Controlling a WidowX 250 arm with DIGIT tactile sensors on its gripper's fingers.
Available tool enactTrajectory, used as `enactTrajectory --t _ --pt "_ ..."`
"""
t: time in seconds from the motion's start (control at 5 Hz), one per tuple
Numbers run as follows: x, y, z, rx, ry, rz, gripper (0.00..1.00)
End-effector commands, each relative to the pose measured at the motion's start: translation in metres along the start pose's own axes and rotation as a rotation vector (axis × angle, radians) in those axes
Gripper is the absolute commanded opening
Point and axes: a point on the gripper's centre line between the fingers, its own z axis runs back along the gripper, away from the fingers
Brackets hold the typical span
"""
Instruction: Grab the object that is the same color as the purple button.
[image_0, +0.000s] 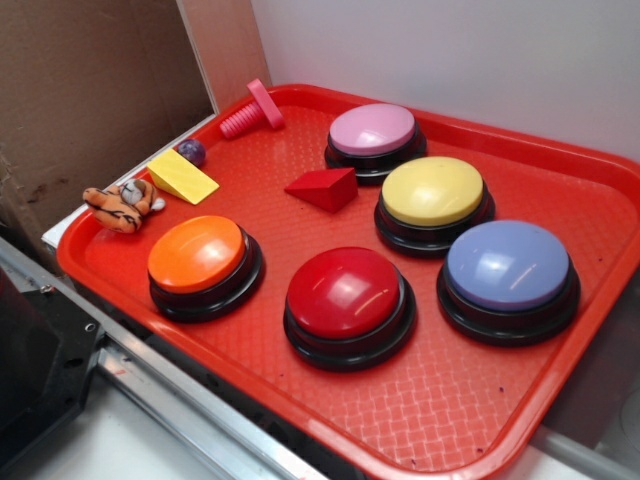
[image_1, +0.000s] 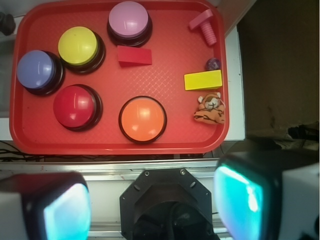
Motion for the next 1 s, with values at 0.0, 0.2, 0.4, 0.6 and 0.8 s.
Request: enactTrajectory --t 0.0,0.2,0.4,0.6,0.8 --pt "0.0 0.0 0.0 0.0 0.0 0.0 1.0" --pt "0.003 -0.005 -0.011 0.01 -0.033 0.031 1.0" --pt "0.016 -0.005 -0.024 0.012 -0.097 0.11 1.0" --pt "0.041 0.009 -0.049 0.048 -0.154 0.216 1.0" --pt "0.064 0.032 -0.075 0.056 -0.155 0.296 1.0"
